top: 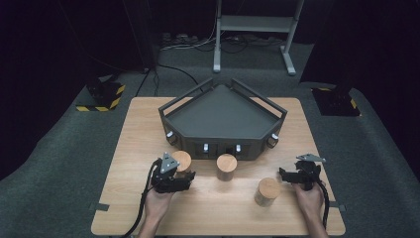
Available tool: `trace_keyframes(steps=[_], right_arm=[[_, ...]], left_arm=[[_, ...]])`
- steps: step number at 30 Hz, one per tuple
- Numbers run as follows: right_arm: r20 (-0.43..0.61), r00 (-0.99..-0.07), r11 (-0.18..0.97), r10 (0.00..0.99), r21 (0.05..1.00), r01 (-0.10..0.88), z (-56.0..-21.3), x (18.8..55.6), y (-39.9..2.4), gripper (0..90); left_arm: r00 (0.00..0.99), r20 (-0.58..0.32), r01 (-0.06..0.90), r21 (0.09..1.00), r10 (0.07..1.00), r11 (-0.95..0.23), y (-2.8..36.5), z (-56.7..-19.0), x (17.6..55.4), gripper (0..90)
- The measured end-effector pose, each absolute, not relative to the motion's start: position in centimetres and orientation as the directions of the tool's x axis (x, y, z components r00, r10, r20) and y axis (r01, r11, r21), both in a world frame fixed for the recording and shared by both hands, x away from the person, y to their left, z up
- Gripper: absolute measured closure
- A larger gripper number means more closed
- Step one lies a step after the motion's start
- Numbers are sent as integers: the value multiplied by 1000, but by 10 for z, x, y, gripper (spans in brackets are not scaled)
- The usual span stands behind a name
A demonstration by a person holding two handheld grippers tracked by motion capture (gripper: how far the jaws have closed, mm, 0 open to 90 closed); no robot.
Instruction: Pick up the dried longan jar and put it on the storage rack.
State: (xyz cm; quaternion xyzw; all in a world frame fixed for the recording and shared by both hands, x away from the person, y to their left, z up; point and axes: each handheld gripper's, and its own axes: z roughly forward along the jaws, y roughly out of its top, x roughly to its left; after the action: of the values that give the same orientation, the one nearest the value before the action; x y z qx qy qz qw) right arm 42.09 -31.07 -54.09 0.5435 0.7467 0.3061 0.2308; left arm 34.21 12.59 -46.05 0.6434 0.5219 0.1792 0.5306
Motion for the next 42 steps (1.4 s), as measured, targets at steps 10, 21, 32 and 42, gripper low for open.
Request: trace_keyframes(steps=[10,21,32,42], right_arm=[[-12,-303,222,953,708,670,-541,421,-311,3],[-12,-302,221,953,708,671,-541,421,-311,3],[-12,-303,222,953,708,671,-541,421,-311,4],[-12,-303,222,953,708,670,-541,421,-311,3]], left_arm=[[399,-356,494,860,845,129,127,-436,355,260],[402,-358,499,858,843,126,129,-416,365,260],[413,-343,483,868,844,117,127,-399,372,260],[429,-342,479,871,836,110,123,-385,381,260]])
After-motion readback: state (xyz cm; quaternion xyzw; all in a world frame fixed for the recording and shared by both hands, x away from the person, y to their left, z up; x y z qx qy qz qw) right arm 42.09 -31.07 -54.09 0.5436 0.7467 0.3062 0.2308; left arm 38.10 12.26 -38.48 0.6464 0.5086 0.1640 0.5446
